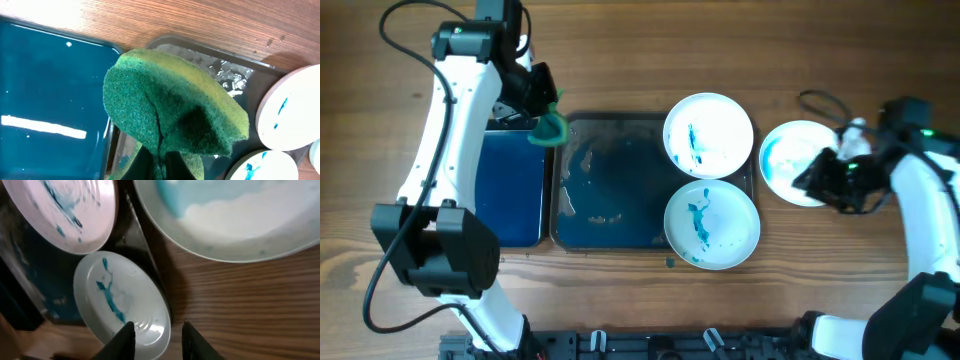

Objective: Clean dirty plates on tray and stack at the side
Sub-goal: 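Move the right gripper to the lower-right plate and grasp its rim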

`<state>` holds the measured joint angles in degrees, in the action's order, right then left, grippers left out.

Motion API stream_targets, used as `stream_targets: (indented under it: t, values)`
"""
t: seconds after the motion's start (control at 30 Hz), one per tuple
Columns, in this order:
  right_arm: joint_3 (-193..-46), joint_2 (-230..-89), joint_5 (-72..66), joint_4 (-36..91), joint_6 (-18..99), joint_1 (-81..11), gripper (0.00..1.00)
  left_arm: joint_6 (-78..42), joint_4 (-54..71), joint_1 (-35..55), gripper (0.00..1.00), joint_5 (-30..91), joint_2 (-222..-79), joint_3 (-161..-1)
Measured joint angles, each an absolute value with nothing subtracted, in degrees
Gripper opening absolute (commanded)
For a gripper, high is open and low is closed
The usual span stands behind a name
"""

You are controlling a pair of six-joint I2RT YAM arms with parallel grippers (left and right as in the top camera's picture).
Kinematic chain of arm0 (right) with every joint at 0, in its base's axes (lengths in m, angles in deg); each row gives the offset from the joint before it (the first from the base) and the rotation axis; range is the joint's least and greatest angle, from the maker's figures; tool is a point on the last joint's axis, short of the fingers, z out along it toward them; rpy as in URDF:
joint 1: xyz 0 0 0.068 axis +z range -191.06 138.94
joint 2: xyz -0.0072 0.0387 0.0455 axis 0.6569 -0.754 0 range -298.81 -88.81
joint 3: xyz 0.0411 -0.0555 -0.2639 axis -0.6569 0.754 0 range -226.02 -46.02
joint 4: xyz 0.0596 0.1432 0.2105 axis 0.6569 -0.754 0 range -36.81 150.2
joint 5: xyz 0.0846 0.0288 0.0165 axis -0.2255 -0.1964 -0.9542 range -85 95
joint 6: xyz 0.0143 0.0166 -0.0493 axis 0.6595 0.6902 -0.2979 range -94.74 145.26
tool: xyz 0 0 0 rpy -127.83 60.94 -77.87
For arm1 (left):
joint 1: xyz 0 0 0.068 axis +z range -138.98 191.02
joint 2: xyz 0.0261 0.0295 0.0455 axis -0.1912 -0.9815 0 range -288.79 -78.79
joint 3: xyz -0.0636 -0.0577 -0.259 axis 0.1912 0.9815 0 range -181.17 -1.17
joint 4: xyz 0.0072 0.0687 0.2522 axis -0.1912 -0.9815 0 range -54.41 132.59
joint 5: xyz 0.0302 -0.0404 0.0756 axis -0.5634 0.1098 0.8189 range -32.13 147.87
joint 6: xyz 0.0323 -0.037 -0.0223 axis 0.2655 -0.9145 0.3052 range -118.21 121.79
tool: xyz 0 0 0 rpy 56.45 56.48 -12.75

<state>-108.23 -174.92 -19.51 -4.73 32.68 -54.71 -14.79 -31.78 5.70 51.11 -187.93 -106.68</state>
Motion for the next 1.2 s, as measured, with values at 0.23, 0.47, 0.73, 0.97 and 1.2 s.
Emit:
stream_targets:
  t: [0.23, 0.47, 0.73, 0.97, 1.2]
  values:
    - [-98.9, -175.0, -11.6, 0.9, 37.3, -42.8, 0.26, -14.8, -31.6, 5.4, 0.04, 51.1, -187.9, -106.7]
    - [-92.0, -175.0, -11.0, 9.7, 38.1, -39.3, 0.3, -14.8, -31.5, 5.4, 0.04, 51.1, -187.9, -106.7]
    - [-91.2, -175.0, -11.0, 13.6, 38.5, -39.2, 0.2, -14.8, -31.6, 5.4, 0.04, 51.1, -187.9, -106.7]
    - [-90.0, -176.3, -11.8, 14.7, 38.7, -39.0, 0.04, -14.8, -31.6, 5.4, 0.04, 51.1, -187.9, -106.7]
    - [-91.7, -175.3, -14.2, 9.6, 38.9, -38.8, 0.04, -14.8, -31.6, 5.4, 0.04, 51.1, -187.9, -106.7]
